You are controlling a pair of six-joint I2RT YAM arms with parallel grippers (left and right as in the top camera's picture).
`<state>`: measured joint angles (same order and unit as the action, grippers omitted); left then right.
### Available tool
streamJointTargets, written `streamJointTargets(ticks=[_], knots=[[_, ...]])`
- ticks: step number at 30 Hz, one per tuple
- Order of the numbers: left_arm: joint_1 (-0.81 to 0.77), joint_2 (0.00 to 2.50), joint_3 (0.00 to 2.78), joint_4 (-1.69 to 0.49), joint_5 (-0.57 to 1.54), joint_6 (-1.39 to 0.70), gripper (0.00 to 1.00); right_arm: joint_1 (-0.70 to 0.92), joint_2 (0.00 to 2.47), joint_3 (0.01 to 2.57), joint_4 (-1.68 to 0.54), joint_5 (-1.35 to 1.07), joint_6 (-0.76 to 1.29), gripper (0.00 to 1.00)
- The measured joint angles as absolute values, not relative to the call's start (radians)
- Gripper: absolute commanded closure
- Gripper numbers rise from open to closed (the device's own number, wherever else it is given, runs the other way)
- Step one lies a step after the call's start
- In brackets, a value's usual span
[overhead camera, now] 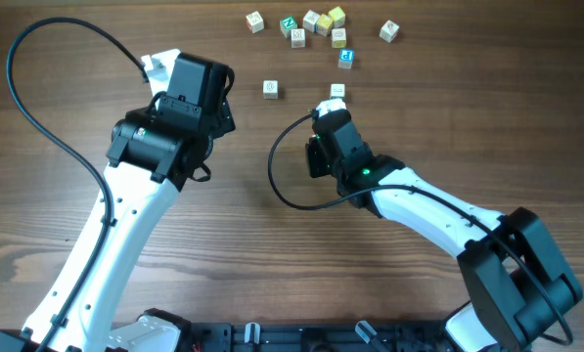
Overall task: Form a tower
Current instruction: 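Grasp the 6 block with the right gripper and lift it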
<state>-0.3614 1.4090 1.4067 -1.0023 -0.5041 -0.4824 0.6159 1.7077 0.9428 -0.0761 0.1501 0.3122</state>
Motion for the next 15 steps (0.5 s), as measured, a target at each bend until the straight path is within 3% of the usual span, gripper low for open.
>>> streamJointTargets(ticks=[15], knots=[[-0.361, 1.409, 1.407, -1.002, -0.504, -0.482, 0.0, 0.616, 1.708, 0.943, -0.075, 0.163, 0.354, 0.69]])
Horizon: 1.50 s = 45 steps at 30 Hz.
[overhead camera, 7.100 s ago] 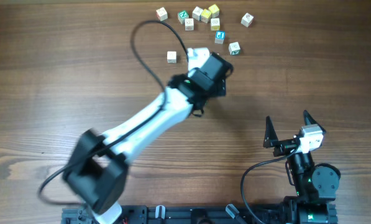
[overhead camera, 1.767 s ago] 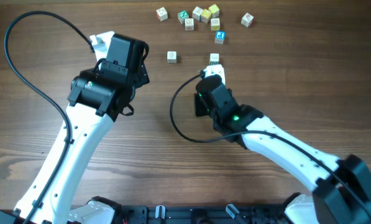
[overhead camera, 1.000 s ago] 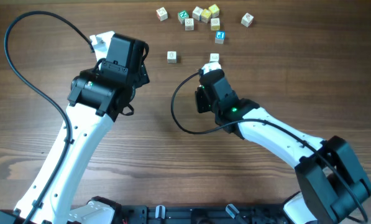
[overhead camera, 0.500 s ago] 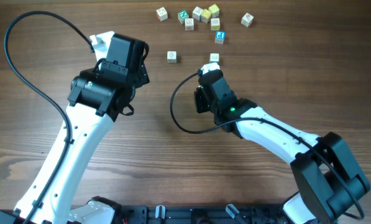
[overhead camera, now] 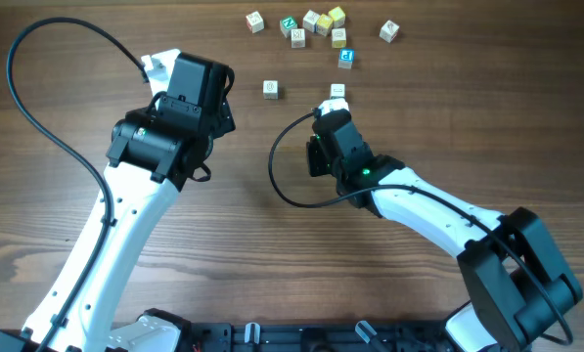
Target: Form a tower
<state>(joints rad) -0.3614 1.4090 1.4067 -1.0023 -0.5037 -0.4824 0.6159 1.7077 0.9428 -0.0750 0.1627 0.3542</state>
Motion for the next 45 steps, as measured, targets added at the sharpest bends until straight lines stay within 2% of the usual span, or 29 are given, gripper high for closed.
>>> streamJointTargets(ticks=[13, 17, 21, 22, 23, 25, 26, 27, 34, 38, 40, 43, 45], knots=[[-0.361, 1.409, 1.407, -1.002, -0.504, -0.482, 0.0, 0.616, 1.715, 0.943, -0.074, 0.165, 0.362, 0.56], [-0.361, 1.409, 1.407, -1.002, -0.504, -0.482, 0.0, 0.616, 1.715, 0.943, -0.074, 0.166, 0.366, 0.41], [-0.361, 1.409, 1.407, -1.002, -0.504, -0.482, 0.0, 0.616, 1.716, 0.943, -0.074, 0.166, 0.366, 0.35], [-0.361, 1.409, 1.407, -1.002, -0.504, -0.482, 0.0, 0.616, 1.716, 0.943, -0.073, 0.166, 0.365, 0.32], [-0.361, 1.409, 1.407, -1.002, -0.504, -0.482, 0.0, 0.616, 1.716, 0.943, -0.074, 0.166, 0.366, 0.26], [-0.361, 1.409, 1.407, -1.002, -0.504, -0.482, 0.0, 0.616, 1.716, 0.943, -0.08, 0.166, 0.364, 0.22], [-0.361, 1.409, 1.407, -1.002, -0.504, -0.482, 0.0, 0.616, 1.716, 0.944, -0.094, 0.166, 0.365, 0.17], [-0.361, 1.409, 1.407, -1.003, -0.504, -0.482, 0.0, 0.616, 1.716, 0.952, -0.134, 0.166, 0.366, 0.02], [-0.361, 1.409, 1.407, -1.003, -0.504, -0.482, 0.0, 0.616, 1.722, 1.261, -0.532, 0.161, 0.39, 0.01], [-0.361, 1.409, 1.407, -1.002, -0.504, -0.482, 0.0, 0.552, 1.748, 1.468, -0.759, 0.033, 0.411, 0.0], [-0.361, 1.409, 1.407, -1.003, -0.504, -0.482, 0.0, 0.513, 1.807, 1.564, -0.865, -0.007, 0.415, 0.0], [-0.361, 1.409, 1.407, -1.001, -0.504, -0.482, 0.0, 0.505, 2.039, 1.768, -1.071, -0.052, 0.415, 0.01], [-0.361, 1.409, 1.407, -1.002, -0.504, -0.482, 0.0, 0.508, 2.113, 1.796, -1.1, -0.067, 0.415, 0.0]])
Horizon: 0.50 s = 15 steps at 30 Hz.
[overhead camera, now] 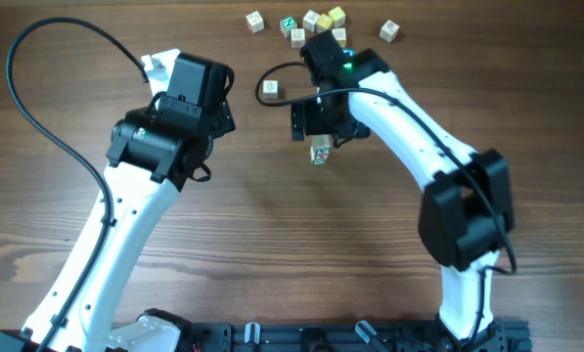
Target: Form a tower
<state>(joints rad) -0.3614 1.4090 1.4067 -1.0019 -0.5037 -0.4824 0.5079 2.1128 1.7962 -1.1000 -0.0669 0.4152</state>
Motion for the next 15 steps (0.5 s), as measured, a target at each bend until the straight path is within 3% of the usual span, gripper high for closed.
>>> streamJointTargets(ticks=[15], knots=[[-0.361, 1.409, 1.407, -1.002, -0.504, -0.482, 0.0, 0.563, 2.141, 1.703, -0.989, -0.059, 0.434, 0.0]])
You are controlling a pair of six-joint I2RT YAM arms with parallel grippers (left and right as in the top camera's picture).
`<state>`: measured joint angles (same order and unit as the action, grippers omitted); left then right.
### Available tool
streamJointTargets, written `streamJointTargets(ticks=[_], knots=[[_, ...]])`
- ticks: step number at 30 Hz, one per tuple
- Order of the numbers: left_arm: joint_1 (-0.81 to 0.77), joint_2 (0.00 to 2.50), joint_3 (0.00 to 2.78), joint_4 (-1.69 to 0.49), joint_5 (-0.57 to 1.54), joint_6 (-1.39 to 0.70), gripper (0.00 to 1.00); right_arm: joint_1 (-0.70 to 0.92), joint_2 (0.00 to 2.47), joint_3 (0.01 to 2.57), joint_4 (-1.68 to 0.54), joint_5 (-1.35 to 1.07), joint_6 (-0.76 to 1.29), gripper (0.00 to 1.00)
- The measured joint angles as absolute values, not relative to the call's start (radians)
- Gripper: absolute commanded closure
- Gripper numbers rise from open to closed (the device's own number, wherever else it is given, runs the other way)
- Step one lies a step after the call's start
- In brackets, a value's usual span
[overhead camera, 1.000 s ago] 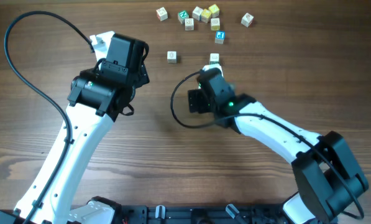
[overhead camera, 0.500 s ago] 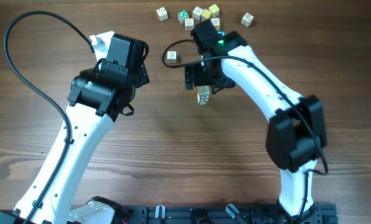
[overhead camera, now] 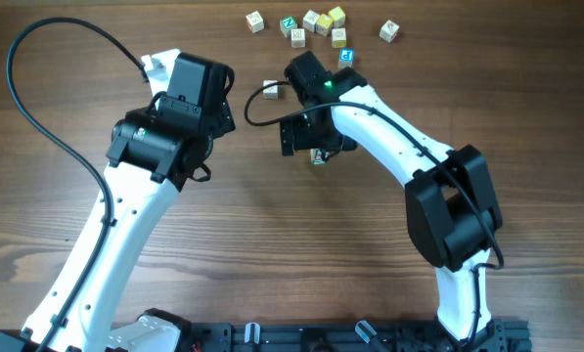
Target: Form a tower
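Observation:
My right gripper [overhead camera: 317,150] hangs over the middle of the table, tipped toward the near side. A small wooden block [overhead camera: 319,157] with green and red marks shows at its tip, held between the fingers. Another pale block [overhead camera: 269,88] lies just left of the right wrist, partly behind the cable. Several more lettered blocks [overhead camera: 311,20] are scattered along the far edge, one with a blue letter [overhead camera: 346,56] close to the right arm. My left gripper [overhead camera: 157,65] rests at the far left; only its white fingertips show, and the gap between them cannot be made out.
The right arm's black cable [overhead camera: 252,108] loops out to the left of its wrist. The left arm [overhead camera: 164,127] stretches from the near left corner up to the far left. The wooden table [overhead camera: 272,254] has no other objects on it.
The right wrist has shifted a little left and toward the near side, with the block still at its tip in almost the same spot. The left arm has not moved.
At first the right gripper pointed at a pale block lying just beyond its tip, right of centre, and stayed there. Later that spot was bare and the gripper stood further left with a block at its tip. Now it sits slightly nearer.

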<state>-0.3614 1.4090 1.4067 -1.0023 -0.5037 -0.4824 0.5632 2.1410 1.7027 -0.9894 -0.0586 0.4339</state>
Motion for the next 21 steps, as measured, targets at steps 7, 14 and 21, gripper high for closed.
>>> streamJointTargets(ticks=[7, 14, 21], knots=[[-0.361, 1.409, 1.407, -1.002, -0.504, -0.482, 0.0, 0.563, 2.141, 1.646, -0.924, -0.044, 0.434, 0.06], [-0.361, 1.409, 1.407, -1.002, -0.504, -0.482, 0.0, 0.563, 2.141, 1.609, -0.9, -0.044, 0.442, 0.11], [-0.361, 1.409, 1.407, -1.002, -0.504, -0.482, 0.0, 0.555, 2.141, 1.652, -0.992, -0.044, 0.442, 0.09]])
